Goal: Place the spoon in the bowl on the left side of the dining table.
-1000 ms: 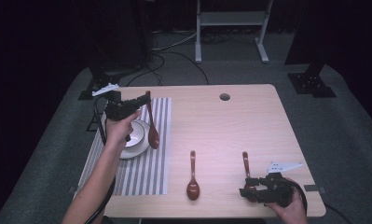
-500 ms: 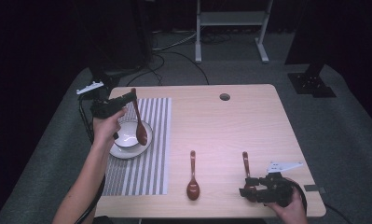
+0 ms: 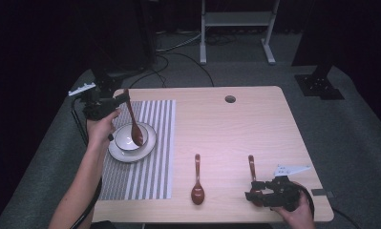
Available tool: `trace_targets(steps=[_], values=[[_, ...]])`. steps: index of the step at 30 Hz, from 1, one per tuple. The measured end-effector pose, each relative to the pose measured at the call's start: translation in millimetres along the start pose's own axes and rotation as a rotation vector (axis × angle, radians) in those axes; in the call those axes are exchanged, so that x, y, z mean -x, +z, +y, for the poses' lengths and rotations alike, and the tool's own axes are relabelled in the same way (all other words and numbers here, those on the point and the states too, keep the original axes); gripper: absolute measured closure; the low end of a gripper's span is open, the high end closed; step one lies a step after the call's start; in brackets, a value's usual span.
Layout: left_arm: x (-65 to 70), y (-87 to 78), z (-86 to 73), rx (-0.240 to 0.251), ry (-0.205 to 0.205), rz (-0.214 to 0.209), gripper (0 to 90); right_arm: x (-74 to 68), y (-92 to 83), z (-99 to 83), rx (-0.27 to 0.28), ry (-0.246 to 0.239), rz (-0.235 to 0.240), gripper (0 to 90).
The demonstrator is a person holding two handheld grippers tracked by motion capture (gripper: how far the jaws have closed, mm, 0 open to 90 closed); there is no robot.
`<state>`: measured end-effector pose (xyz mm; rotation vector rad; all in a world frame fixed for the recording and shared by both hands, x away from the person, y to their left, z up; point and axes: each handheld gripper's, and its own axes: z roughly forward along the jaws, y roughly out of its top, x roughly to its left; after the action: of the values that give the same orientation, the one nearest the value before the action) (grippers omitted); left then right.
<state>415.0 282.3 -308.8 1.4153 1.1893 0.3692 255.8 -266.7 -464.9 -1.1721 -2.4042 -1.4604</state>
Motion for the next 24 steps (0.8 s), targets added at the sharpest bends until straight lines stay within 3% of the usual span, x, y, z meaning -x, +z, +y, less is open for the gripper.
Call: trace_targets(steps=[17, 24], values=[[-35.2, -12.3, 1.9, 0.029, -0.069, 0.113, 84.3, -0.2, -0.3, -0.2, -0.002, -0.002, -0.002, 34.8], [-49.3, -15.0, -0.1, 0.048, -0.091, 0.182, 84.4, -0.2, 0.5, 0.0, -0.006, -0.004, -0.001, 34.8]])
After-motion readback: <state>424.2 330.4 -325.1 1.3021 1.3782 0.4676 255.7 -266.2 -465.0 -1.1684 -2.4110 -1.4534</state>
